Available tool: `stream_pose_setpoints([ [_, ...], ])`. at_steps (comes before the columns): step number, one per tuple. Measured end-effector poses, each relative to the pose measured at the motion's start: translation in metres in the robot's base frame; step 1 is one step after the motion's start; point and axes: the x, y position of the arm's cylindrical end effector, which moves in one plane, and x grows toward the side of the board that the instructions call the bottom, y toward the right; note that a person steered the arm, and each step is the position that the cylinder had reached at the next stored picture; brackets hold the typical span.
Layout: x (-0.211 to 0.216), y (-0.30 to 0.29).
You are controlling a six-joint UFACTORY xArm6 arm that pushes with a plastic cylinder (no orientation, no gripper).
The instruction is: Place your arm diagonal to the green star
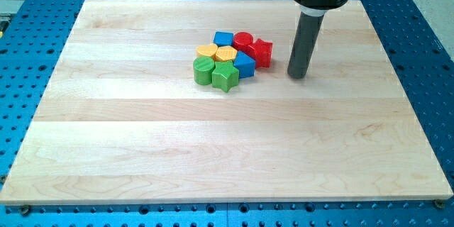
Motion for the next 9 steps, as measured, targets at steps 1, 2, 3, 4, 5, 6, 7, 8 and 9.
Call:
stream_pose_setpoints([
  [1,0.000,0.002],
  [2,0.000,0.002],
  [3,0.001,-0.002],
  [4,0.011,-0.001],
  [5,0.041,0.007],
  [6,0.069,0.011],
  [7,0.079,0.011],
  [8,0.073,-0.027],
  [9,0.058,-0.048],
])
